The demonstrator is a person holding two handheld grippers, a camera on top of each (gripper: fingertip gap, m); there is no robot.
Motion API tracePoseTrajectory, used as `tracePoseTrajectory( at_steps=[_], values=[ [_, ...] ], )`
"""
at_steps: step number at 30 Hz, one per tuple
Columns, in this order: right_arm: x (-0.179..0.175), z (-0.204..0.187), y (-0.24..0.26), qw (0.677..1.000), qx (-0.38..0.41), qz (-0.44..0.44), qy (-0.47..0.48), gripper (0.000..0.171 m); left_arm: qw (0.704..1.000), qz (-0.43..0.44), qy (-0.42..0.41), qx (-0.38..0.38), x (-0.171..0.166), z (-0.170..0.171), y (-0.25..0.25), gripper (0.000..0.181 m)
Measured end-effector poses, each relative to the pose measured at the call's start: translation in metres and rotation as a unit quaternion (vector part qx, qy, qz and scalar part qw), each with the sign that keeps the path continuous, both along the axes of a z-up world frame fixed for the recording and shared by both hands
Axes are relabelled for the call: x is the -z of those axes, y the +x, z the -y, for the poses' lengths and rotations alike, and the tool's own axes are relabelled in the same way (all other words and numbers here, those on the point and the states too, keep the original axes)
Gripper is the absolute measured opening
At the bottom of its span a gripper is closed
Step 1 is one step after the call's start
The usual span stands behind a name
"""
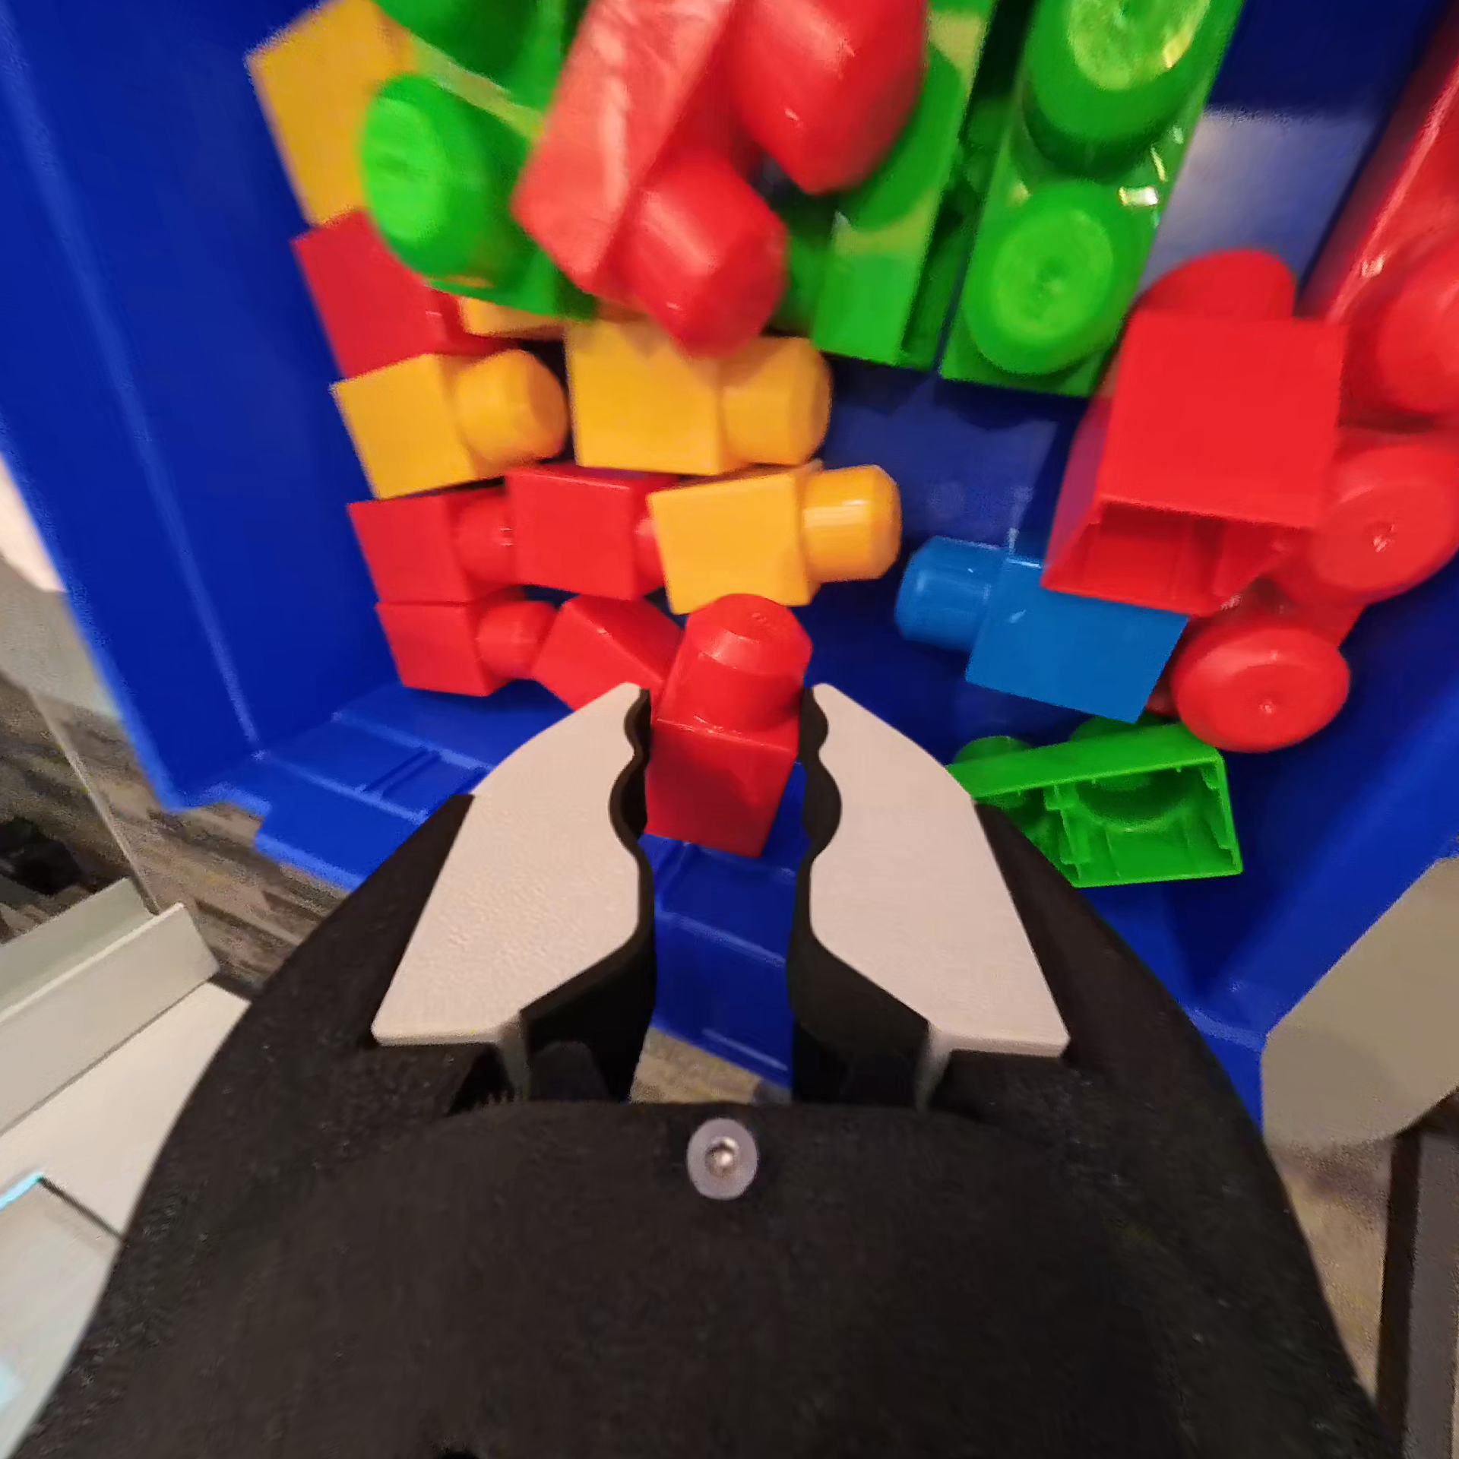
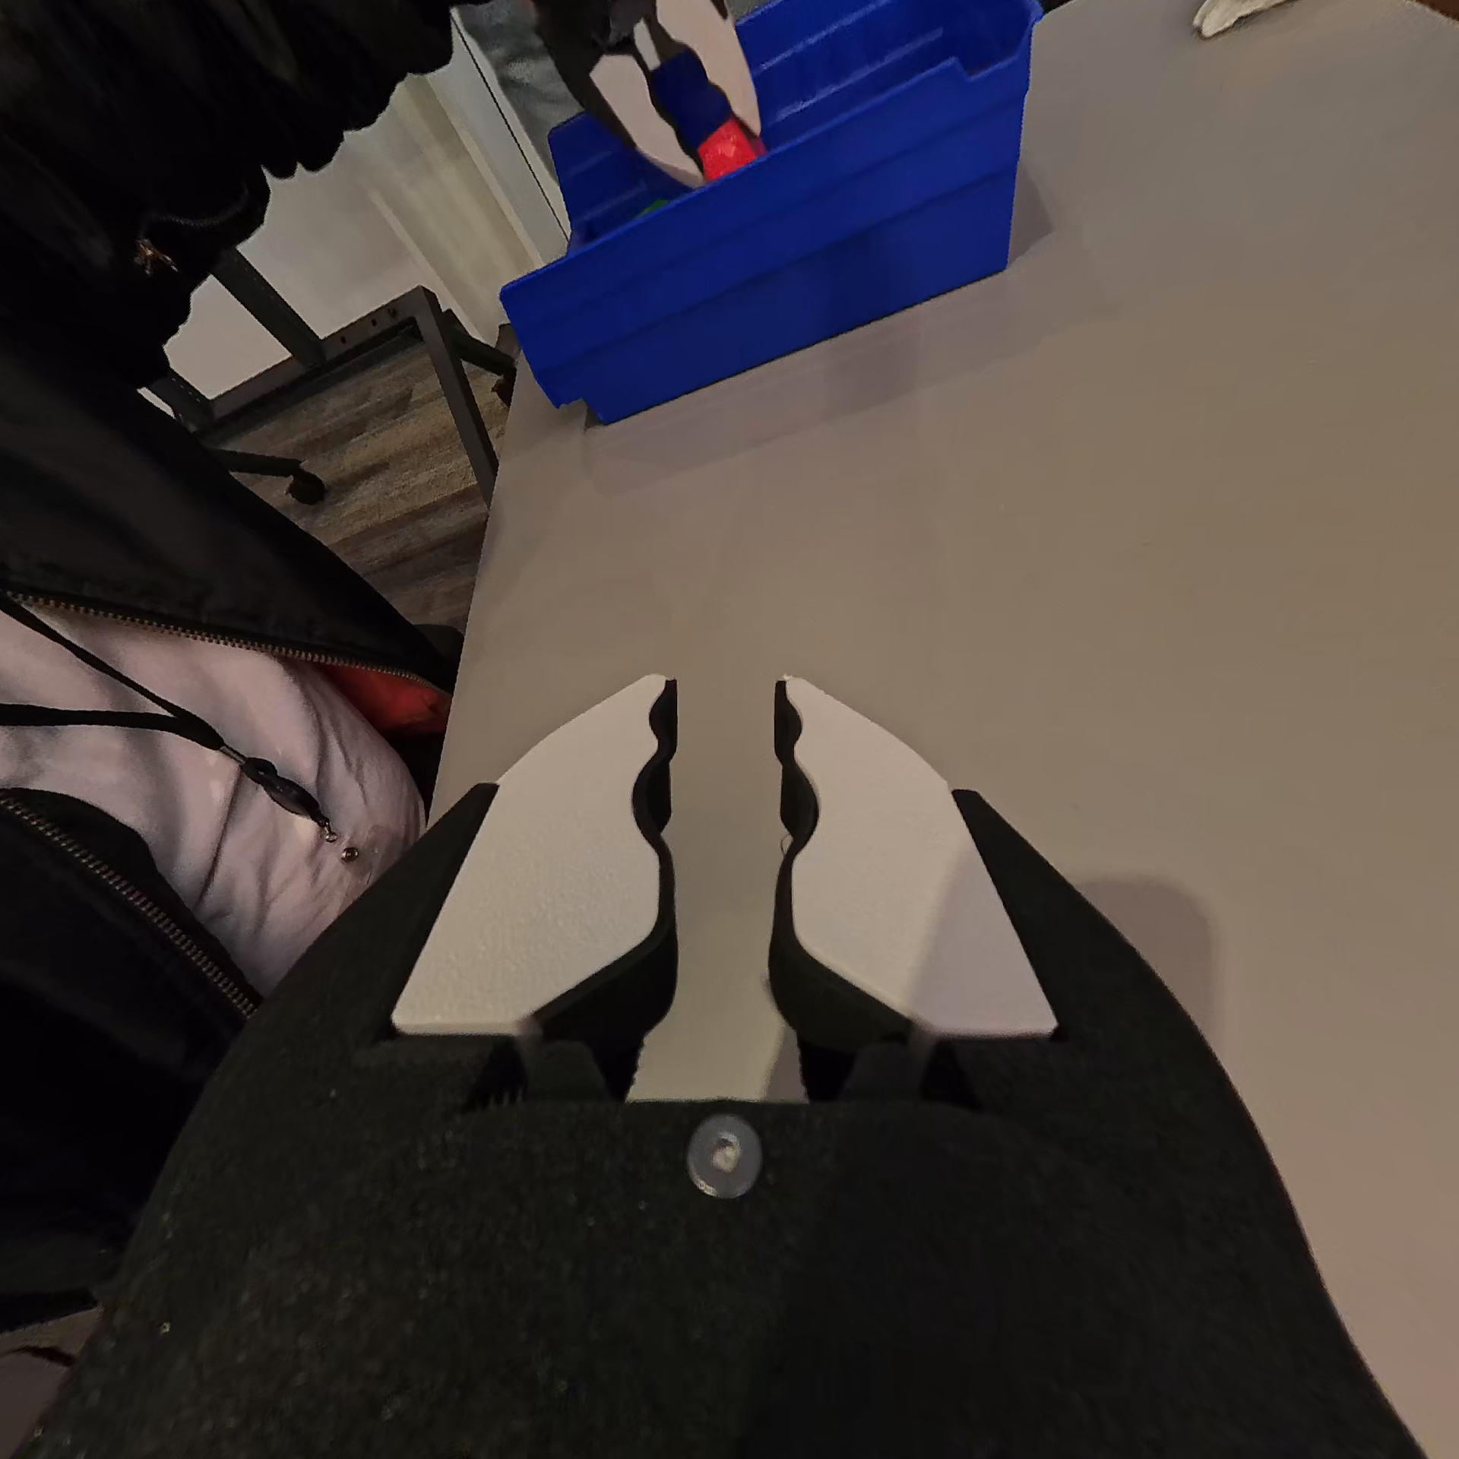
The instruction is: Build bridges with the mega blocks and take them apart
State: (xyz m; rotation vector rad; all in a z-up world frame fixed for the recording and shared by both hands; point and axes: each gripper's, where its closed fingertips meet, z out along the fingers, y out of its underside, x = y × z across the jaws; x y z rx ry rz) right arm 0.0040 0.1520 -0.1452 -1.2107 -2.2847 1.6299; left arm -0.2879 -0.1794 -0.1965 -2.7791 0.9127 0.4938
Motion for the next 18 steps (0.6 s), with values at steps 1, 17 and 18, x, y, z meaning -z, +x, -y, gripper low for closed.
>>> tracePoseTrajectory(
  at_steps=[1,17,18],
  values=[
    [-0.001,-0.001,0.001,1.0,0.001,-0.002,-0.002,0.023,1.0,0.002,0.023,-0.012,-0.008,-0.003,-0.002,0.036],
    [-0.031,-0.018,0.025,0.998,0.007,-0.056,-0.009,0.022,0.884,0.156,0.411,-0.161,-0.163,-0.181,0.118,0.036],
    [-0.034,-0.019,0.028,0.998,0.007,-0.061,-0.01,0.022,0.866,0.185,0.432,-0.172,-0.164,-0.197,0.13,0.036]
  ],
)
